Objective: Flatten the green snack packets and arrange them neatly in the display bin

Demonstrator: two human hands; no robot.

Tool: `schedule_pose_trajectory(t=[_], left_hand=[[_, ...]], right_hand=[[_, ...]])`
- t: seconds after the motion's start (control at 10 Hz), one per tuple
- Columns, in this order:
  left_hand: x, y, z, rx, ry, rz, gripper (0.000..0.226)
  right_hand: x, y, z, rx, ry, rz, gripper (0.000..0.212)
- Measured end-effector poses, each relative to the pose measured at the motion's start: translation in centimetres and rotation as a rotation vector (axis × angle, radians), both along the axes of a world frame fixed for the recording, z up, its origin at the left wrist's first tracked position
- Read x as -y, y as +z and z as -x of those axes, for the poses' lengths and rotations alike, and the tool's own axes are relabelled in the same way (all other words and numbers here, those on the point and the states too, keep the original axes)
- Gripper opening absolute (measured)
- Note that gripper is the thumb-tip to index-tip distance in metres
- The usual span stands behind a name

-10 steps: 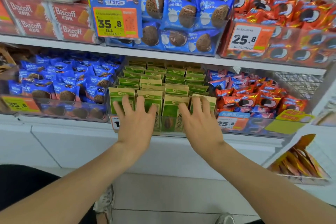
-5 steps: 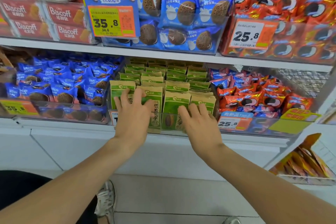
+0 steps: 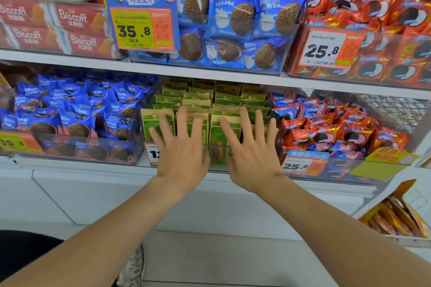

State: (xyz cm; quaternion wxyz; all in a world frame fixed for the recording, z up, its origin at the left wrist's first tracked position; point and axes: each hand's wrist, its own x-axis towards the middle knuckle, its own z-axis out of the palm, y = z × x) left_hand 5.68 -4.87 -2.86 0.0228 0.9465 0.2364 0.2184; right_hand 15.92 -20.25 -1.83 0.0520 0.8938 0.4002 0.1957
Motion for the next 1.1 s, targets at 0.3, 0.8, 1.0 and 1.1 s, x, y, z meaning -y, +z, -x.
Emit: schedule_pose_trajectory(t=[0.3, 0.8, 1.0, 1.1], left_hand=[[-4.6, 1.4, -2.9, -0.165, -0.036, -0.043, 0.070], [-4.3, 2.7, -5.3, -0.495, -0.072, 0.107, 0.079], [-4.0, 5.6, -3.4, -0.154, -0.122, 0.204, 0.057], [-3.4, 6.9, -2.6, 0.263, -0.234, 0.322, 0.020]], right_hand=[[-2.8, 2.1, -6.4, -0.292, -0.009, -0.209, 0.064], [-4.3, 1.6, -7.8, -0.246, -0.068, -0.170, 0.067], [-4.2, 5.1, -3.9, -0.104, 0.008, -0.292, 0.052], [-4.2, 7.3, -1.7, -0.182, 0.146, -0.531, 0.025]])
